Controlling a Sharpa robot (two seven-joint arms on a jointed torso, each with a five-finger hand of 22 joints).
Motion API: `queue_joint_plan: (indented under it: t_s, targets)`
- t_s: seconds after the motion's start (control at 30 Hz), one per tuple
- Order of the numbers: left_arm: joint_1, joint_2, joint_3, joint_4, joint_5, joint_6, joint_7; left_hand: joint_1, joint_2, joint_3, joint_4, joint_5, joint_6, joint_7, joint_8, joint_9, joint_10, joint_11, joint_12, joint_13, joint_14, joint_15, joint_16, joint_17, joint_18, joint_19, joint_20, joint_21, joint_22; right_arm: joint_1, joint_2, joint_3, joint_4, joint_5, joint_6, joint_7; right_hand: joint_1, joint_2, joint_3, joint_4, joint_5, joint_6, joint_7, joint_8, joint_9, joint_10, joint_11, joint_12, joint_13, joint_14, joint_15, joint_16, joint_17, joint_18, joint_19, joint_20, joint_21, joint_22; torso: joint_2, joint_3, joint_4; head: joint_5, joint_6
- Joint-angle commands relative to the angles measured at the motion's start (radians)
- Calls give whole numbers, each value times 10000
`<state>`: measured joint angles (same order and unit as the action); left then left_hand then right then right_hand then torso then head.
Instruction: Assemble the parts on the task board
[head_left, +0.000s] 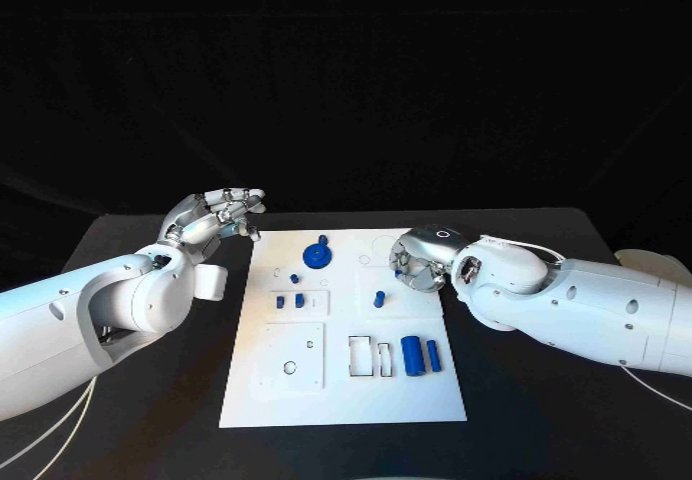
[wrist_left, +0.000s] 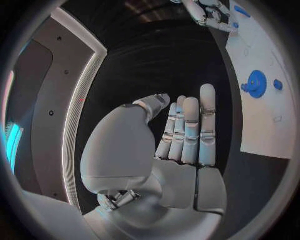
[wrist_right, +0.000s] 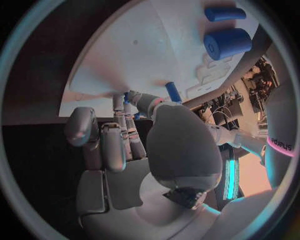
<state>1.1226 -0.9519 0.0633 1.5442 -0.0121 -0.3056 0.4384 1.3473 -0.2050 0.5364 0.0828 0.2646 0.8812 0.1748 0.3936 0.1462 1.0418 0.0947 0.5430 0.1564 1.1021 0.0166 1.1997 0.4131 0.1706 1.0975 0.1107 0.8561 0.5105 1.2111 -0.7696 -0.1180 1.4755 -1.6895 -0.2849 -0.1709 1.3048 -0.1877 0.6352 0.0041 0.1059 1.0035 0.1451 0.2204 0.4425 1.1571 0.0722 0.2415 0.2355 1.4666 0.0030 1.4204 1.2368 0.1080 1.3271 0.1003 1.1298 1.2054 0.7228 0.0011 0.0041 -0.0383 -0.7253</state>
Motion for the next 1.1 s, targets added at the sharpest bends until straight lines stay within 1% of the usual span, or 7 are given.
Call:
queue_joint_plan:
  t_s: [0.03, 0.2, 0.33, 0.63, 0.7, 0.87, 1.1]
  targets:
    - [3, 26, 5, 31, 56, 150, 14, 48, 83, -34, -27, 18, -49, -15, 20, -4, -85, -14, 64, 8, -60, 22, 44, -15, 139, 71, -18, -33, -8, -155, 66, -110, -7, -418, 963, -175, 9, 122, 30, -51, -82, 116, -7, 57, 17, 111, -12, -4, -21, 357, -77, 44, 16, -44, 88, 3, 73, 25, 1, -3, 7, -4, -26]
    - [3, 27, 5, 31, 22, 76, -67, 100, 108, -25, -52, 24, -68, -4, 23, -6, -132, -6, 108, 25, -68, 27, 49, -25, 139, 92, -15, -56, -26, -197, 111, -132, 5, -773, 1206, -302, 25, 132, 36, -88, -107, 158, -28, 73, 24, 156, -31, -7, -29, 360, -94, 53, 31, -50, 101, -10, 101, 55, -5, 1, 11, -5, -48]
    - [4, 27, 5, 34, -34, 26, -135, 220, 139, 14, -130, 36, -82, 5, 34, -6, -186, -2, 174, 49, -81, 25, 54, -40, 142, 124, -20, -74, -43, -219, 138, -148, 27, -1044, 1314, -401, 29, 165, 38, -124, -123, 241, -60, 111, 40, 252, -63, 4, -33, 373, -120, 80, 85, -92, 201, -32, 285, 218, 0, -9, 4, -9, -55]
    - [4, 40, 4, 35, -81, 30, -245, 263, 150, 33, -161, 40, -96, 14, 33, -9, -218, 3, 202, 58, -89, 26, 54, -49, 142, 137, -22, -80, -50, -246, 157, -168, 66, -1412, 1327, -611, 67, 278, 90, -210, -187, 380, -127, 179, 72, 403, -128, -1, -48, 379, -178, 91, 98, -111, 251, -83, 384, 321, -7, -12, 17, -7, -55]
    - [4, 39, 4, 35, -85, 33, -263, 271, 149, 36, -169, 40, -106, 19, 30, -11, -231, 7, 207, 59, -92, 28, 53, -52, 141, 140, -22, -82, -51, -251, 155, -169, 69, -1466, 1251, -652, 130, 355, 167, -288, -299, 424, -139, 201, 86, 451, -143, -17, -59, 388, -199, 106, 129, -123, 278, -107, 440, 379, -9, -12, 13, -8, -56]
    - [4, 41, 4, 34, -104, 57, -316, 286, 153, 45, -181, 45, -120, 26, 26, -14, -256, 15, 218, 62, -104, 31, 47, -60, 140, 141, -21, -89, -56, -268, 122, -170, 128, -1545, 693, -707, 304, 552, 422, -471, -317, 465, -126, 225, 109, 540, -151, -43, -75, 416, -220, 157, 233, -174, 403, -143, 679, 594, 1, -1, 3, -14, -50]
    - [4, 51, 4, 27, -139, 86, -370, 296, 153, 52, -192, 51, -140, 37, 19, -19, -285, 25, 230, 64, -119, 37, 37, -70, 138, 140, -20, -98, -62, -276, 85, -170, 163, -1571, 178, -665, 305, 610, 584, -567, -317, 465, -112, 226, 123, 585, -141, -75, -90, 423, -211, 167, 240, -190, 434, -148, 759, 676, -4, -1, 6, -15, -37]
